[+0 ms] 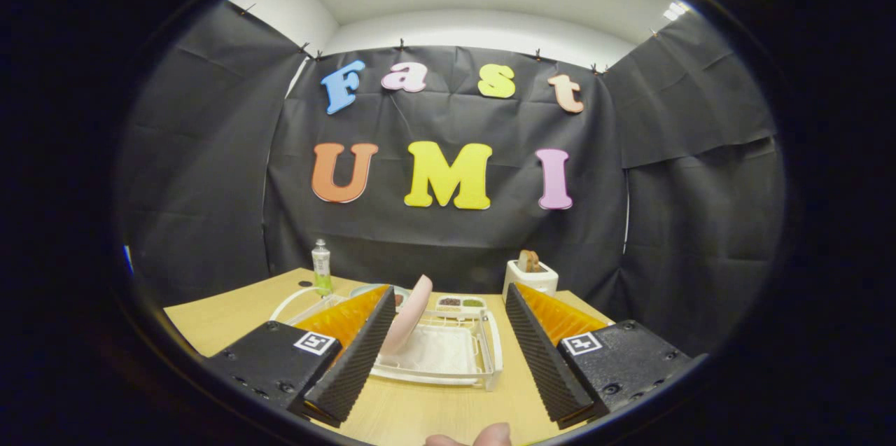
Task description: Take the plate from the dish rack, then take the spoon from the basket and place it into the plate.
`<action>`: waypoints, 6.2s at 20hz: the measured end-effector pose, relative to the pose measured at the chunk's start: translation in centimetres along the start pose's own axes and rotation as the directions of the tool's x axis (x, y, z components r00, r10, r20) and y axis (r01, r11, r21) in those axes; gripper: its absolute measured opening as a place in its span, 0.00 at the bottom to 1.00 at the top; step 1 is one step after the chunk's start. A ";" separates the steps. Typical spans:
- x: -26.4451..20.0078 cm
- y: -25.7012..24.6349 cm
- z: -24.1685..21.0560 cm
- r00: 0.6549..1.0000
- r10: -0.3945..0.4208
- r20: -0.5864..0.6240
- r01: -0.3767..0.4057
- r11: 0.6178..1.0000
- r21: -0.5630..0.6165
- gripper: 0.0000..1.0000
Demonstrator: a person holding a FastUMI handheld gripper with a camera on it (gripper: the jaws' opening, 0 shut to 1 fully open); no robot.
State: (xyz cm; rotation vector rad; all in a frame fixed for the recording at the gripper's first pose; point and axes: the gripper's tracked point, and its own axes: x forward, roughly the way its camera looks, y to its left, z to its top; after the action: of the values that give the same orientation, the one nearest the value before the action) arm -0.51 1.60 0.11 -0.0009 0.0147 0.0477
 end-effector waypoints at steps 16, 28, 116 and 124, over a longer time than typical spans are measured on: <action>3.0 3.9 4.1 0.991 0.123 -0.054 -0.124 0.992 -0.017 1.00; 10.4 9.3 3.6 0.883 0.179 -0.433 -0.204 0.979 -0.013 1.00; 0.3 -6.4 -19.0 0.764 0.361 -0.535 -0.058 0.864 0.499 0.74; 0.7 -18.5 -11.7 0.978 0.025 -0.208 0.003 0.991 0.130 0.96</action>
State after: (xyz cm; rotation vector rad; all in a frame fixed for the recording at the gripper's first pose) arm 0.91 -16.90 -11.58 0.1245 0.2285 0.0576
